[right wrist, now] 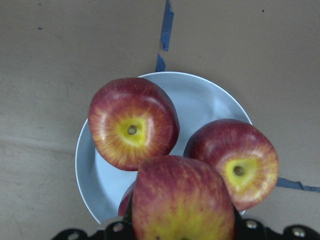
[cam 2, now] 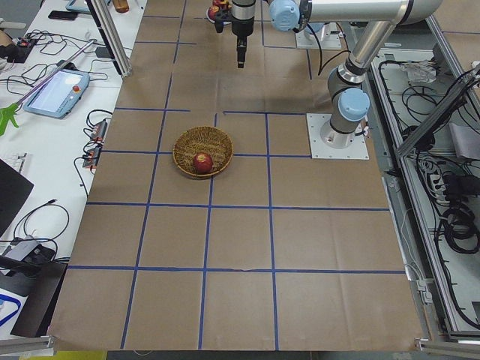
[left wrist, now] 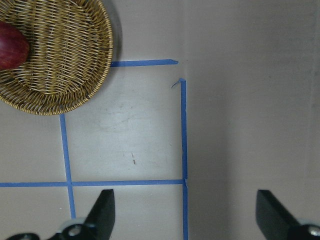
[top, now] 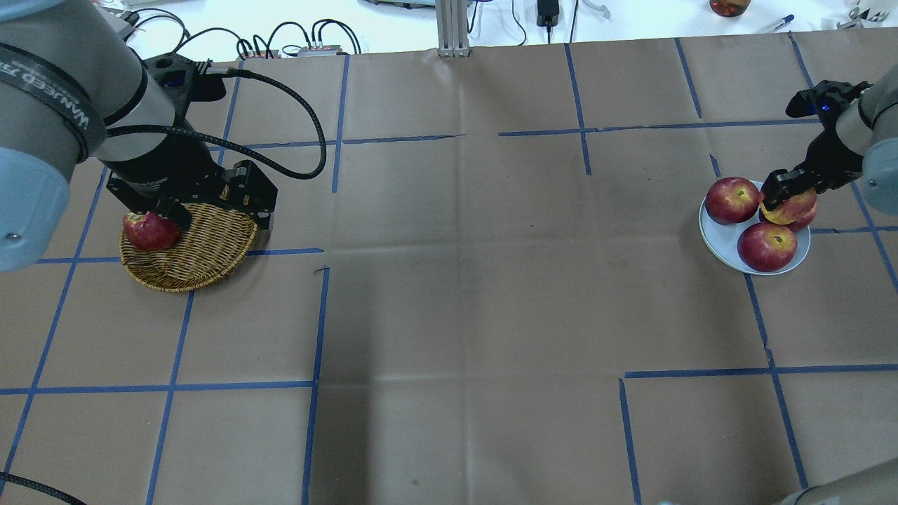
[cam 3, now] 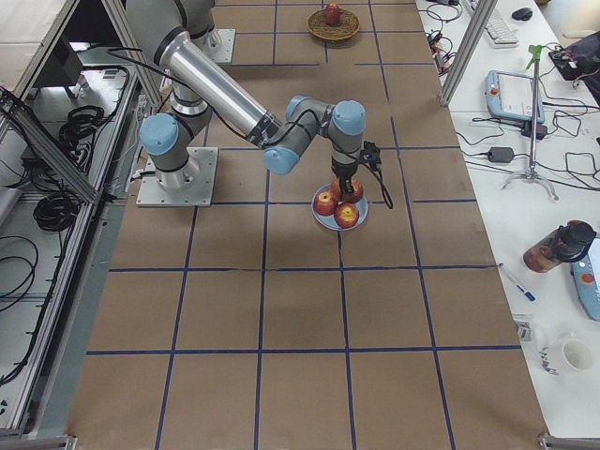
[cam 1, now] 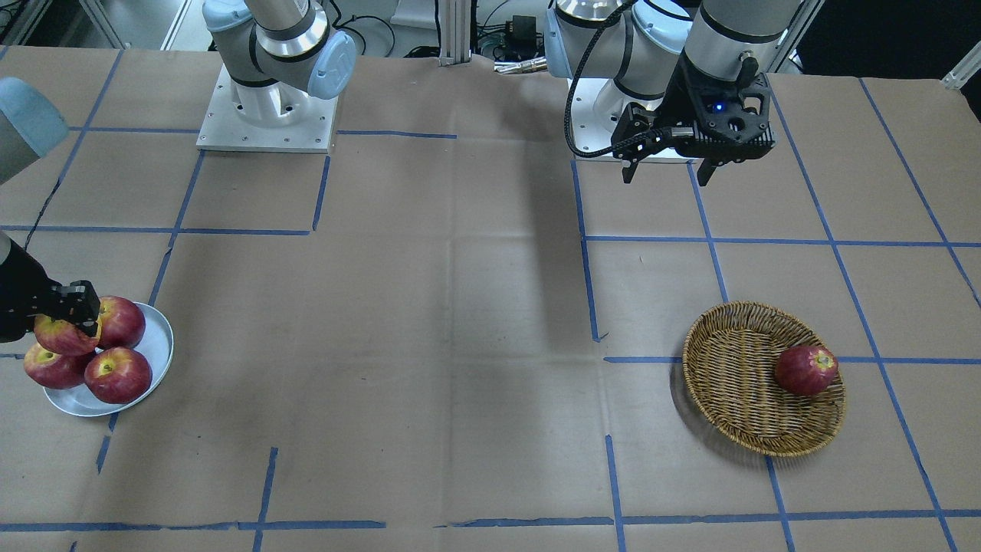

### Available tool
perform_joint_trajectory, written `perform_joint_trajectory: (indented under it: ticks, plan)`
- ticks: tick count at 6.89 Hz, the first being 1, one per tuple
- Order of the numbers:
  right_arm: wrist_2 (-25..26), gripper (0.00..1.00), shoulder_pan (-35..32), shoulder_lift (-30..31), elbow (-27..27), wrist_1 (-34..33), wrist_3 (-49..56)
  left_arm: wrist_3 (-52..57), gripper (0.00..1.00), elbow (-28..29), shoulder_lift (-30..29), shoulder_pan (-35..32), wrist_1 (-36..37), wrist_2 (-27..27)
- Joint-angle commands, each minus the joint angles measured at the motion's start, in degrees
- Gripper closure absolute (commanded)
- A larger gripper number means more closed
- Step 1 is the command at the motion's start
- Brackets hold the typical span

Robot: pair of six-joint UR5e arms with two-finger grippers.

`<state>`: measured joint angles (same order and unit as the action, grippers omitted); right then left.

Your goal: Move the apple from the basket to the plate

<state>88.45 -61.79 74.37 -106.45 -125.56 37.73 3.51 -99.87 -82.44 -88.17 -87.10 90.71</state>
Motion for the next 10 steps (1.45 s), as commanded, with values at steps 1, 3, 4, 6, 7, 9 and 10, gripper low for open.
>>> perform_joint_trajectory:
  ticks: [1,3,4,6,7,9,10]
  plan:
    - [-0.38,0.00,0.00,-1.06,0.01,-0.91,-0.29,0.01,0.01,-0.06,0.00,0.02,0.00,-0.01]
    - [0.23,0.00,-0.17,0.33,0.88,-0.56,-0.73,0.01,0.01,-0.06,0.00,0.02,0.00,-0.01]
    - [-0.03,0.00,-0.61,2.17,1.15,-0.12,-0.81,0.01,0.01,-0.06,0.00,0.02,0.09,-0.01]
    - [-0.21,0.00,-3.41,7.87,2.72,4.68,-3.86,0.01,0.01,0.03,0.00,0.02,0.09,-0.01]
    - [-0.21,0.00,-6.47,10.60,5.17,10.46,-7.28,0.01,0.01,-0.06,0.00,0.02,0.09,0.08]
    - [0.58,0.00,-14.01,15.00,9.75,22.85,-22.36,0.01,0.01,-0.06,0.00,0.02,0.09,0.08]
    - [0.75,0.00,-19.63,16.41,10.03,25.78,-30.27,0.01,0.01,-0.06,0.00,0.02,0.09,0.08]
